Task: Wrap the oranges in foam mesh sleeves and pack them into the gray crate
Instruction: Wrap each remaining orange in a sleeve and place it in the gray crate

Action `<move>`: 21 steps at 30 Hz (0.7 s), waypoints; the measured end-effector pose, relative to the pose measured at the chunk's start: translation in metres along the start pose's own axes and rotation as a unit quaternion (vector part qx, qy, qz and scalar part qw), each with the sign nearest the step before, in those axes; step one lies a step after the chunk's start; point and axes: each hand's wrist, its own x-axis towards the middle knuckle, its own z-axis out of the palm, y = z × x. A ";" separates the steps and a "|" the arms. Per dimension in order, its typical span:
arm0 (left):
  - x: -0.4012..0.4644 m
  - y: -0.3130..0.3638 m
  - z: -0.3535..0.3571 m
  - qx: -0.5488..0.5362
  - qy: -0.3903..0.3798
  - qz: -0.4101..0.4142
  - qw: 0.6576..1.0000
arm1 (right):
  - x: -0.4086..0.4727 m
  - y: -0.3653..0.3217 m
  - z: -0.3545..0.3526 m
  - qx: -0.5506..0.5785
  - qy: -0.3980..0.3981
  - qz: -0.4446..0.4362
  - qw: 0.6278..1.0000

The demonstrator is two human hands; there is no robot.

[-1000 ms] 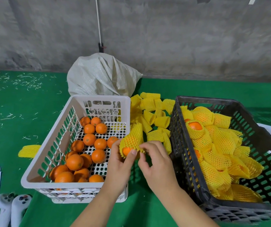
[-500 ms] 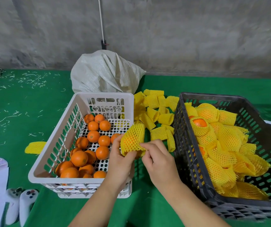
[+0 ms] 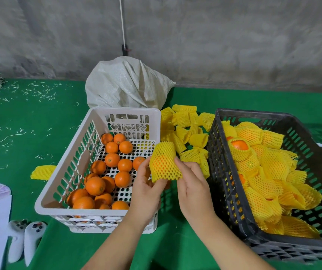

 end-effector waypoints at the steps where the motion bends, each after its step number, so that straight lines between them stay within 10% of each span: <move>1: 0.001 -0.001 0.000 -0.007 0.029 -0.002 1.000 | -0.003 -0.002 0.002 0.009 -0.001 -0.016 1.000; 6: 0.004 -0.001 -0.006 -0.014 0.070 -0.008 0.997 | -0.005 -0.016 0.005 0.122 -0.097 0.115 0.981; 9: 0.000 0.000 -0.005 0.007 0.030 0.011 0.999 | 0.005 -0.026 0.006 0.354 -0.140 0.282 0.880; 21: -0.012 -0.002 -0.002 0.288 -0.090 0.102 0.948 | 0.027 -0.030 -0.012 0.436 0.014 0.483 0.759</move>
